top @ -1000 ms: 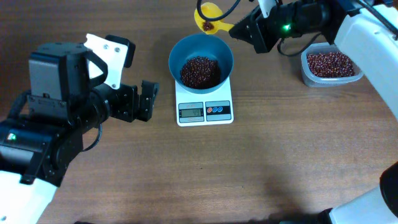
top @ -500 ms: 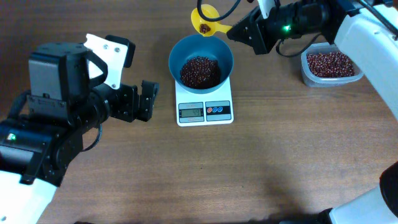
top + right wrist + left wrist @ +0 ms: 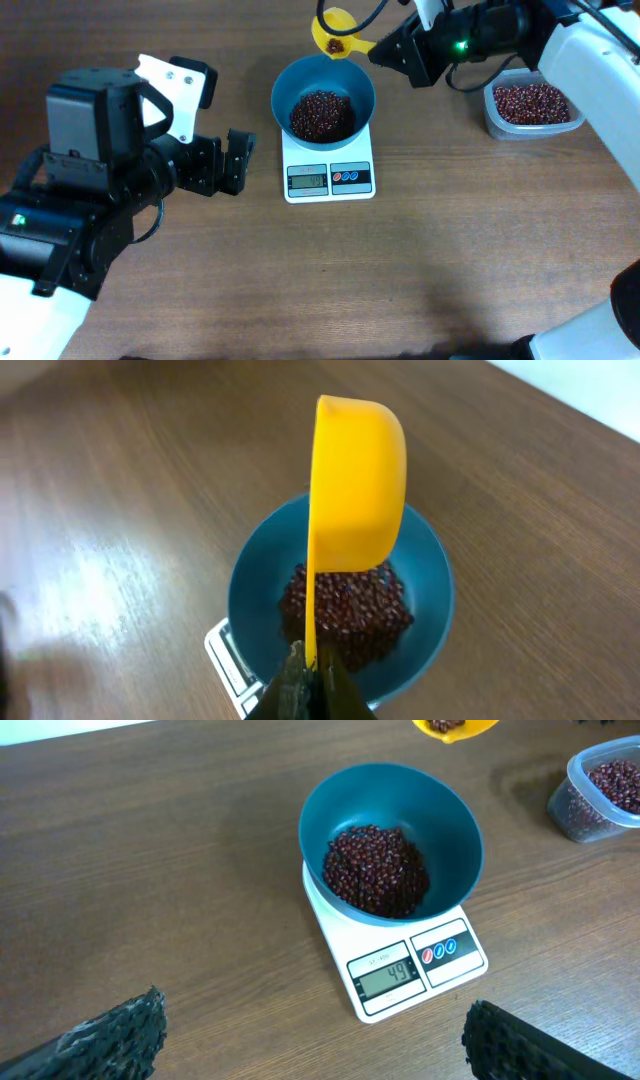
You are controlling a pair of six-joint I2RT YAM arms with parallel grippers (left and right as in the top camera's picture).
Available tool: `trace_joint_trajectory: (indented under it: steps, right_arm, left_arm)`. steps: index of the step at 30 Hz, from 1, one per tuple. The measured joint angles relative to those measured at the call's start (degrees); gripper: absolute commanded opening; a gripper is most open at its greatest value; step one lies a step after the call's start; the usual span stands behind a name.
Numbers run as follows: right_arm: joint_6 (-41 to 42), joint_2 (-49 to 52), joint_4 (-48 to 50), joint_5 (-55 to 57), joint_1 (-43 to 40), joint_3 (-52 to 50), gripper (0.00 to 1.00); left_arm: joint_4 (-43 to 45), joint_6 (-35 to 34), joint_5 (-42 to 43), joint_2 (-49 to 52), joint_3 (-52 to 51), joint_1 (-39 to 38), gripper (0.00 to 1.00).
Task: Scoop item into bowl and weigh 50g on scale
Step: 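Tilt the scoop slightly to trickle beans into the bowl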
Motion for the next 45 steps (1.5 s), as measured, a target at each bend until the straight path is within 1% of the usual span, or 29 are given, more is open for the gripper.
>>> trace_joint_trajectory:
  steps: [3,5,7,12,14,21,23,25,27,30,35,39,41,45]
  right_arm:
    - [0.0,0.0,0.1,-1.7,0.0,0.0,0.04]
    - [0.0,0.0,-1.2,-0.1,0.0,0.0,0.04]
    - [-0.1,0.0,0.7,-2.8,0.0,0.0,0.04]
    - [0.0,0.0,-0.2,-0.3,0.0,0.0,0.04]
    - [0.0,0.0,1.6,-1.5,0.0,0.0,0.04]
    - [0.0,0.0,1.2,-1.6,0.0,0.0,0.04]
    - [-0.3,0.0,1.2,1.7,0.0,0.0,0.04]
    - [-0.3,0.0,1.1,-0.1,0.0,0.0,0.04]
    - [-0.3,0.0,1.2,1.8,0.0,0.0,0.04]
    - [-0.4,0.0,2.7,-1.1,0.0,0.0,0.04]
    - [-0.5,0.0,4.1,-0.2,0.0,0.0,0.04]
    - [-2.2,-0.7,2.6,-2.5,0.0,0.1,0.04]
    - [-2.8,-1.3,0.9,0.0,0.0,0.1,0.04]
    - [-2.8,-1.3,0.8,1.2,0.0,0.1,0.04]
  left_arm:
    - [0.0,0.0,0.0,0.0,0.0,0.0,0.99]
    - [0.0,0.0,0.0,0.0,0.0,0.0,0.99]
    - [0.0,0.0,0.0,0.0,0.0,0.0,0.99]
    - [0.0,0.0,0.0,0.0,0.0,0.0,0.99]
    - [0.0,0.0,0.0,0.0,0.0,0.0,0.99]
    - [0.0,0.0,0.0,0.0,0.0,0.0,0.99]
    - [0.0,0.0,0.0,0.0,0.0,0.0,0.99]
    - [0.0,0.0,0.0,0.0,0.0,0.0,0.99]
    - [0.0,0.0,0.0,0.0,0.0,0.0,0.99]
    - [0.0,0.0,0.0,0.0,0.0,0.0,0.99]
    - [0.0,0.0,0.0,0.0,0.0,0.0,0.99]
    - [0.0,0.0,0.0,0.0,0.0,0.0,0.99]
    - [0.0,0.0,0.0,0.0,0.0,0.0,0.99]
    - [0.0,0.0,0.0,0.0,0.0,0.0,0.99]
